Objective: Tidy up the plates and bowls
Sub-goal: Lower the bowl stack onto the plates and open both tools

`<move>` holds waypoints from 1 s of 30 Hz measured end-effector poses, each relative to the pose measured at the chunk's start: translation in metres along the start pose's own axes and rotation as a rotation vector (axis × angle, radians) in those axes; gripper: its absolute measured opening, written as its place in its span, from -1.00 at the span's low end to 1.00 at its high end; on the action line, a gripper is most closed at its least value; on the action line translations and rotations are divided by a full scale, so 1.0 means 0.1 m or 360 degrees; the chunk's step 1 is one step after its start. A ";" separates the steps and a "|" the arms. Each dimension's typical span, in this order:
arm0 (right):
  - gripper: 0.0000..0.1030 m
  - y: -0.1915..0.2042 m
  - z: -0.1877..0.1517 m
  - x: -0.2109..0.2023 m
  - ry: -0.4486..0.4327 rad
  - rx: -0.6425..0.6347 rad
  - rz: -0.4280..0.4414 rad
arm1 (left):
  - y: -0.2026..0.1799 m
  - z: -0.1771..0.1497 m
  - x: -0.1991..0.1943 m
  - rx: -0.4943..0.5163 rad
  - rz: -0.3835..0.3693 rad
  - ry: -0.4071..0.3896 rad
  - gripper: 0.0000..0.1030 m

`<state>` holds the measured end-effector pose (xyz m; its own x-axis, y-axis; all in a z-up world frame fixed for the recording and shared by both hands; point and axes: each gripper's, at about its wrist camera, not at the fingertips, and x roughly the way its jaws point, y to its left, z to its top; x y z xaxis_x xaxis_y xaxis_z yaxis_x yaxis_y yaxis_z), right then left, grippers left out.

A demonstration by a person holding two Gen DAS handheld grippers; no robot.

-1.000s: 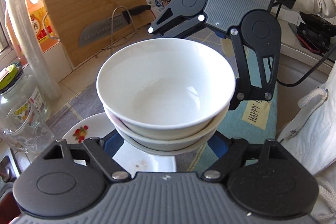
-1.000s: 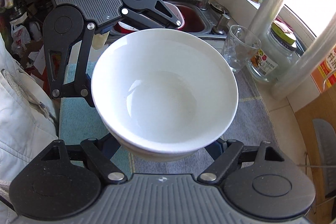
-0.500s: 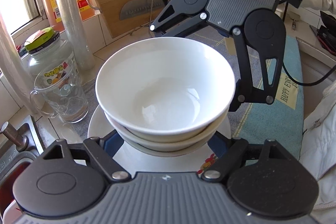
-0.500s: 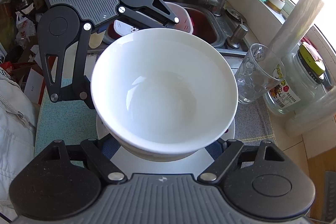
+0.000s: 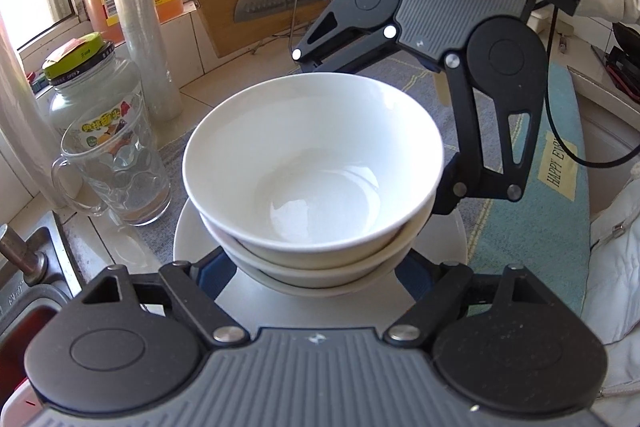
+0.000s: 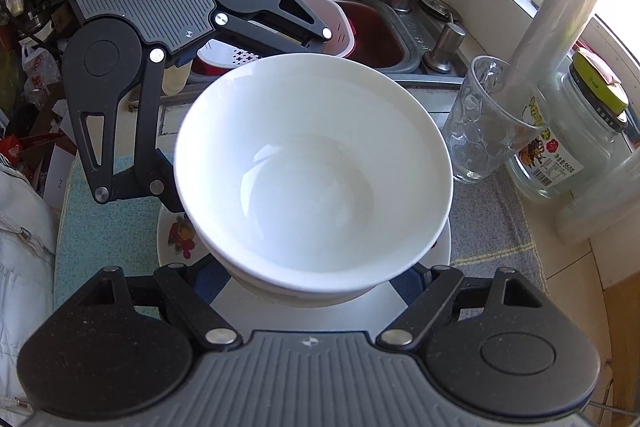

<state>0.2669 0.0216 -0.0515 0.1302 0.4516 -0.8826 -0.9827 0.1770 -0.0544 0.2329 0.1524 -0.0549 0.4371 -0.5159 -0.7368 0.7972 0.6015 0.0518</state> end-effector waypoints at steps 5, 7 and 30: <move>0.69 -0.03 -0.01 0.00 0.0005 0.0042 0.0012 | 0.01 -0.01 0.00 -0.0009 -0.0001 -0.0010 0.65; 0.69 -0.03 0.00 0.00 0.0007 0.0050 0.0011 | 0.00 -0.02 -0.01 -0.0001 0.0002 -0.0016 0.66; 1.00 0.27 -0.26 -0.41 -0.0118 0.0303 -0.0245 | -0.62 -0.17 -0.49 -0.0104 0.0475 -0.0294 0.99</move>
<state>0.2313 -0.0147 -0.0290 0.2928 0.4680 -0.8338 -0.9089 0.4070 -0.0907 0.1548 0.1510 -0.0335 0.7193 -0.4094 -0.5612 0.5972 0.7771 0.1986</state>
